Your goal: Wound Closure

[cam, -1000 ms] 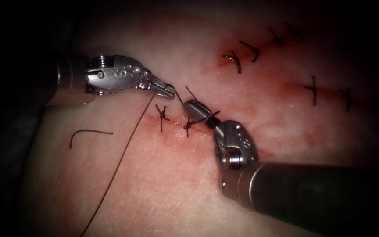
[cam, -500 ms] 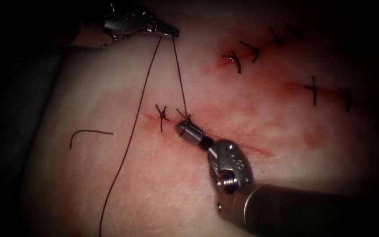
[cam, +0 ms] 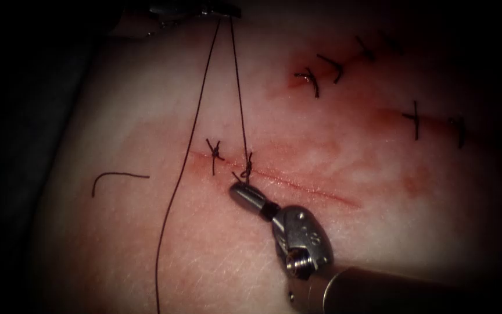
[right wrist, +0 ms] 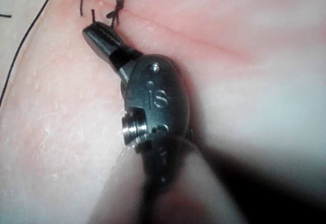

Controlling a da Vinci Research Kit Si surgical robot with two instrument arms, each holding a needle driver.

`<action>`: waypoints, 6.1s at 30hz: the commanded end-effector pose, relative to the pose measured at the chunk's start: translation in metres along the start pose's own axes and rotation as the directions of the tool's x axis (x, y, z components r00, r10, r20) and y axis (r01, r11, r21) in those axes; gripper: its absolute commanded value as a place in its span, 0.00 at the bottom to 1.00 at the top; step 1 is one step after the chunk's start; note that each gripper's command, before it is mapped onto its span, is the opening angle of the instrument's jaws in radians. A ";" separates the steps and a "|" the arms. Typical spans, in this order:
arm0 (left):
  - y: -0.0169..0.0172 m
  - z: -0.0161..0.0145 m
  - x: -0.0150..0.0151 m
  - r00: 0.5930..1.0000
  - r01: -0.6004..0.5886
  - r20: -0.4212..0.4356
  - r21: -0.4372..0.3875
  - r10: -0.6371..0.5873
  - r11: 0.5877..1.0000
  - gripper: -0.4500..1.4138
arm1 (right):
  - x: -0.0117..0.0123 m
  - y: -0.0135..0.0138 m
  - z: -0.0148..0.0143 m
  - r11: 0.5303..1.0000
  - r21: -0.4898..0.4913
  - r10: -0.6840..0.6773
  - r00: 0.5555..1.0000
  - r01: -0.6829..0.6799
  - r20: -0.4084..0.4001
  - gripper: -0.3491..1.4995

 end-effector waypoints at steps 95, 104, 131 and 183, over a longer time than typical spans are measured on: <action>0.0306 -0.0147 0.0191 0.995 -0.074 -0.081 -0.101 0.066 0.992 0.00 | 0.0029 0.0028 0.0042 0.965 0.164 -0.227 0.967 0.206 0.119 0.74; 0.0307 -0.0146 0.0192 0.994 -0.080 -0.082 -0.100 0.072 0.992 0.00 | 0.0041 0.0016 0.0050 0.950 0.162 -0.284 0.953 0.266 0.105 0.74; 0.0312 -0.0137 0.0200 0.991 -0.097 -0.104 -0.106 0.086 0.990 0.00 | 0.0029 -0.0008 0.0098 0.869 0.211 -0.468 0.882 0.448 0.050 0.76; 0.0283 0.0017 0.0237 0.969 -0.147 -0.218 -0.150 0.112 0.978 0.00 | 0.0130 0.0139 -0.0098 0.855 0.090 -0.516 0.855 0.511 0.052 0.66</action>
